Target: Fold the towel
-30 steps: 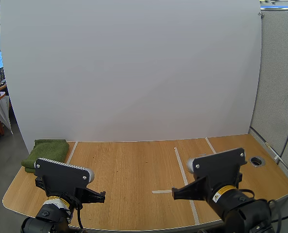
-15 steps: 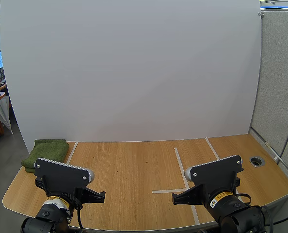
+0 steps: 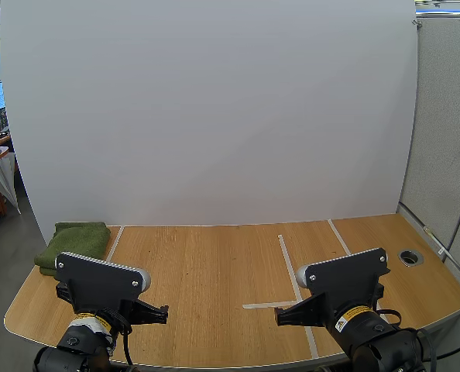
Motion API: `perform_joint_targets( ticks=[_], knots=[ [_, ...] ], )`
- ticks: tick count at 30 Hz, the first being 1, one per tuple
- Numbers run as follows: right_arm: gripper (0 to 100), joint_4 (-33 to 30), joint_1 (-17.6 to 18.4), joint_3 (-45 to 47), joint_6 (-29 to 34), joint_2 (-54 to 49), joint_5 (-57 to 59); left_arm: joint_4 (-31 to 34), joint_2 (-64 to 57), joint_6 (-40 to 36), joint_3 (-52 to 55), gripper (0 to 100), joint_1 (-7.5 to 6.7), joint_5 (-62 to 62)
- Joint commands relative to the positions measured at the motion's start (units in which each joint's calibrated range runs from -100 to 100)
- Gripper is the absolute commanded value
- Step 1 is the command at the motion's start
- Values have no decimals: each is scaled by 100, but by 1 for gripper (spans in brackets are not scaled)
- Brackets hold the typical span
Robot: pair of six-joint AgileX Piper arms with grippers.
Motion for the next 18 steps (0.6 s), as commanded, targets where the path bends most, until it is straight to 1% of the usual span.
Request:
perform_joint_targets(
  ticks=[1,18],
  knots=[
    [0,0,-33,0,45,-42,-73,8,-23,-32,10,0,-16,-8],
    [0,0,-33,0,45,-42,-92,8,-23,-32,10,0,-16,-8]
  ],
)
